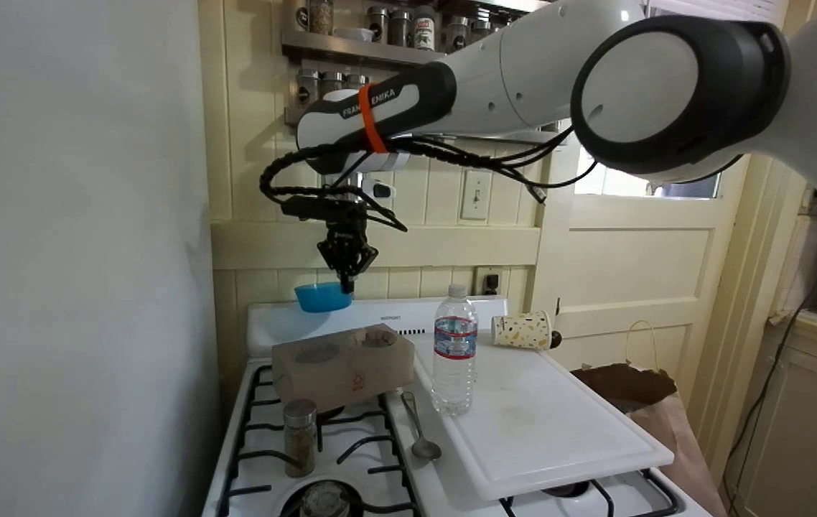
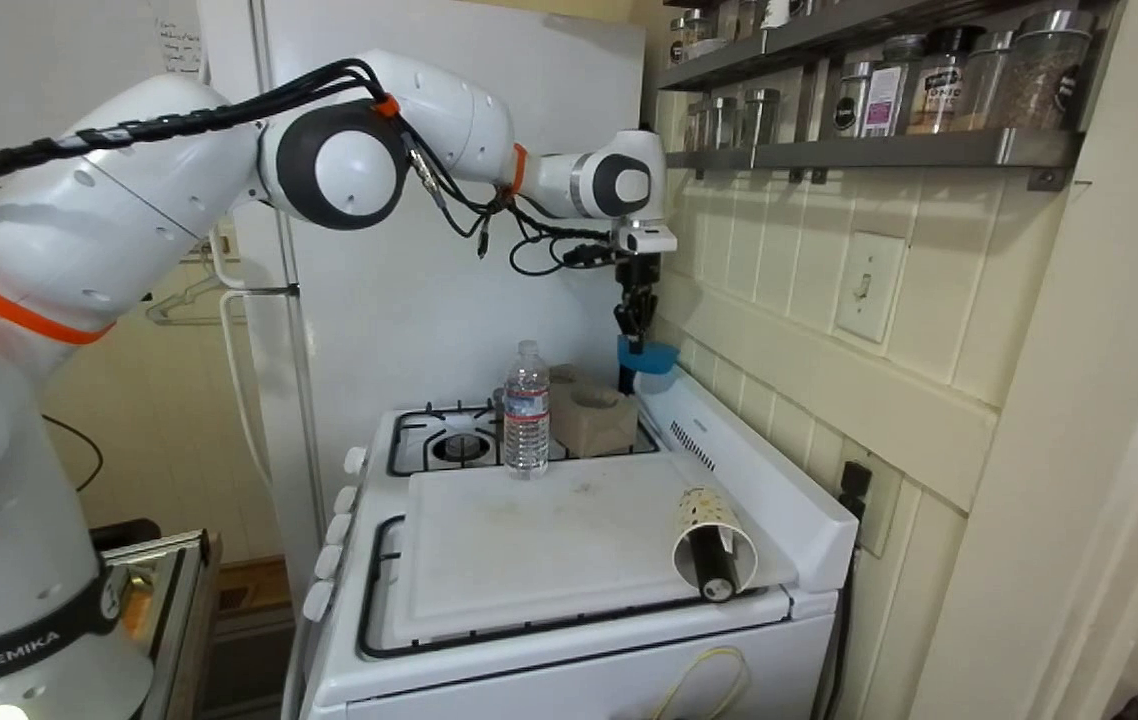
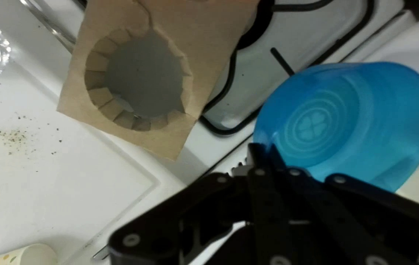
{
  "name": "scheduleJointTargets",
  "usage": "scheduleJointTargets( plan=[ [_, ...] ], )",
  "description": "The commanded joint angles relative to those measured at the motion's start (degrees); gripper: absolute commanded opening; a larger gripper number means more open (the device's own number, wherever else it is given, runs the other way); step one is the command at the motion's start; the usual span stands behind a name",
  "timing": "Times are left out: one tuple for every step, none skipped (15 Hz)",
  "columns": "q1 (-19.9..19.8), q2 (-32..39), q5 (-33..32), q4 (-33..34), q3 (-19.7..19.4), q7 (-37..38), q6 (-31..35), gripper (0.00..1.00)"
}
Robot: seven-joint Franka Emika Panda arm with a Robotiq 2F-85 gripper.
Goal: Move the blue bowl to the right
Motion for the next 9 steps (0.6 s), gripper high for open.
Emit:
scheduleJointTargets(
  plan=[
    [1.9,-7.2,-1.3,-12.8,-1.1,7.1,10.9,0.01],
    [2.4,-8.4,-1.7,-15.5,-1.3,9.3,13.7,0.01],
    [2.7,-9.4,-1.8,-18.0,-1.3,11.4,16.4,0.01],
    [3.2,-10.5,-2.2,-20.7,-1.7,14.2,19.4,0.01],
    [3.5,-11.7,-2.3,-23.4,-2.1,17.3,22.6,0.01],
    [4.4,-13.1,-1.3,-25.8,-3.6,20.3,25.2,0.01],
    [4.3,-14.5,-1.1,-28.5,-4.0,22.8,27.5,0.01],
    [4.5,-15.9,-1.1,-31.1,-4.6,25.5,30.0,0.01],
    [4.7,-17.3,-1.2,-33.7,-5.2,28.3,32.5,0.01]
  ],
)
